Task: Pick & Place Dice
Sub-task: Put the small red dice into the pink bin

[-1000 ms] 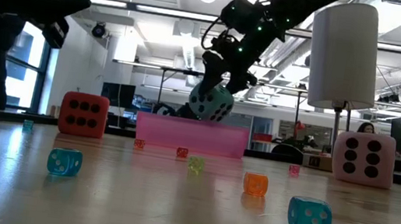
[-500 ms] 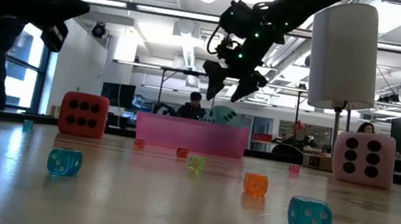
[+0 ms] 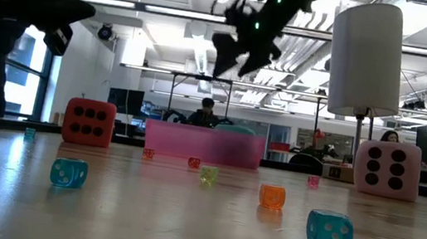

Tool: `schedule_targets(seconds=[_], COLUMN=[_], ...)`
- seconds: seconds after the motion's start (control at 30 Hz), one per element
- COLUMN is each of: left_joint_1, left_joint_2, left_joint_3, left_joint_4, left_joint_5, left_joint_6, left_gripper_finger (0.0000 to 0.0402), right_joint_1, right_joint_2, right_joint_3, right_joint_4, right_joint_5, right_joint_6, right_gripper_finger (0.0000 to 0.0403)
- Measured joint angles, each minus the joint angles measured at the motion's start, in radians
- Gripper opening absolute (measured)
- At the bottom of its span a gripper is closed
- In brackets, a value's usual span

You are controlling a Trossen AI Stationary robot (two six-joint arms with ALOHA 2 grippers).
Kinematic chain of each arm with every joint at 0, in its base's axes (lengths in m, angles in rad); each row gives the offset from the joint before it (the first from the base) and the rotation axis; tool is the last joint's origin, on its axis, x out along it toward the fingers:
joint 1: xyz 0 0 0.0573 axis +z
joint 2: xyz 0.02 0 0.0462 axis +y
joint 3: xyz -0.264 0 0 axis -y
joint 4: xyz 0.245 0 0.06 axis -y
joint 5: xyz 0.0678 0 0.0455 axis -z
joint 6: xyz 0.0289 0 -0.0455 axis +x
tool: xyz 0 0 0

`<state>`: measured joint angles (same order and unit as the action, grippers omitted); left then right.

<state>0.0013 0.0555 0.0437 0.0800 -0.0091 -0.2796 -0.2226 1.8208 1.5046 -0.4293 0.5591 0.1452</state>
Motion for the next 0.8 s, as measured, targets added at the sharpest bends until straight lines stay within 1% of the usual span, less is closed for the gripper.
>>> schedule_targets(seconds=[0.07, 0.13, 0.2, 0.43, 0.57, 0.63, 0.7, 0.8], left_joint_1=[0.000, 0.000, 0.000, 0.000, 0.000, 0.000, 0.000, 0.000], left_joint_2=[0.000, 0.000, 0.000, 0.000, 0.000, 0.000, 0.000, 0.009], left_joint_3=[0.000, 0.000, 0.000, 0.000, 0.000, 0.000, 0.000, 0.000], left_joint_4=[0.000, 0.000, 0.001, 0.003, 0.012, 0.023, 0.024, -0.007], left_joint_5=[-0.016, -0.020, -0.020, -0.015, -0.006, -0.006, 0.002, 0.085], left_joint_6=[0.104, 0.183, 0.224, 0.224, 0.198, 0.152, 0.131, 0.172], left_gripper_finger=[0.0000, 0.0000, 0.0000, 0.0000, 0.0000, 0.0000, 0.0000, 0.0000], right_joint_1=[0.069, 0.147, 0.227, 0.479, 0.604, 0.660, 0.708, 0.754], right_joint_2=[-0.016, -0.022, -0.026, -0.028, -0.028, -0.028, -0.028, -0.028], right_joint_3=[0.000, 0.000, 0.000, 0.000, 0.000, 0.000, 0.000, 0.000], right_joint_4=[-0.008, -0.011, -0.029, -0.038, -0.049, -0.069, -0.104, -0.162], right_joint_5=[0.050, 0.161, 0.255, 0.625, 0.800, 0.867, 0.906, 0.928], right_joint_6=[0.024, 0.032, 0.006, -0.021, -0.064, -0.063, -0.049, -0.001], right_gripper_finger=[0.0400, 0.0400, 0.0400, 0.0400, 0.0400, 0.0400, 0.0400, 0.0400])
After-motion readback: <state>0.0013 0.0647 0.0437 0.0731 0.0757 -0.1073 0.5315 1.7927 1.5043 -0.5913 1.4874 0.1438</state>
